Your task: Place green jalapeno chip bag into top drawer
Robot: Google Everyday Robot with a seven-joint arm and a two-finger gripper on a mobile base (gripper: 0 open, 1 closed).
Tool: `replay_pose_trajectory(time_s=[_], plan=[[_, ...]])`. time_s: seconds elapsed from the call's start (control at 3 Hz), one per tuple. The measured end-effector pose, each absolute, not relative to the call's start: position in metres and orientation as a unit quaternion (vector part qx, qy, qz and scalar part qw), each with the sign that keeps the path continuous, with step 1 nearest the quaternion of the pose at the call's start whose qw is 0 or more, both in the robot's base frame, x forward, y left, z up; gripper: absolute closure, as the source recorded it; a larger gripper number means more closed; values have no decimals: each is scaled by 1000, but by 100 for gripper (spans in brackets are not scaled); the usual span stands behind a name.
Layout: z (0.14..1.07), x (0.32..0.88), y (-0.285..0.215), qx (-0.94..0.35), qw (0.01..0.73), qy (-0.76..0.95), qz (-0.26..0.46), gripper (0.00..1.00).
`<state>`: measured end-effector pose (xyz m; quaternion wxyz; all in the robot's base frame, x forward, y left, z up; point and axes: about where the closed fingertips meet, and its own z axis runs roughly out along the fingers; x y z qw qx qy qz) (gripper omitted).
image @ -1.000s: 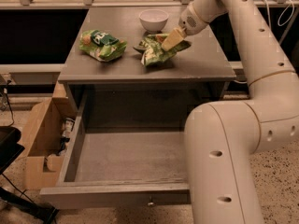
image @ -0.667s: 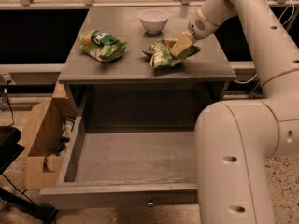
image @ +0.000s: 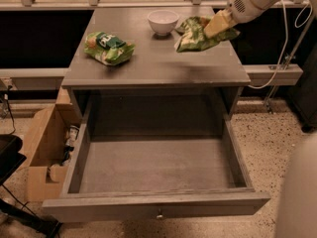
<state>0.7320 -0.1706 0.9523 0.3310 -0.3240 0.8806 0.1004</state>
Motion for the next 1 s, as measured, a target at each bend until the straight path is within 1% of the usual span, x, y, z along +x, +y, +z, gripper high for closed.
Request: replay_pose_trajectory(time_s=[0.33, 0.67, 1.0], plan=[[1017, 691, -192, -271, 405, 871, 53, 100], [1058, 611, -196, -257, 433, 864, 30, 100], [1009, 549, -183, -288, 384, 876, 44, 100]])
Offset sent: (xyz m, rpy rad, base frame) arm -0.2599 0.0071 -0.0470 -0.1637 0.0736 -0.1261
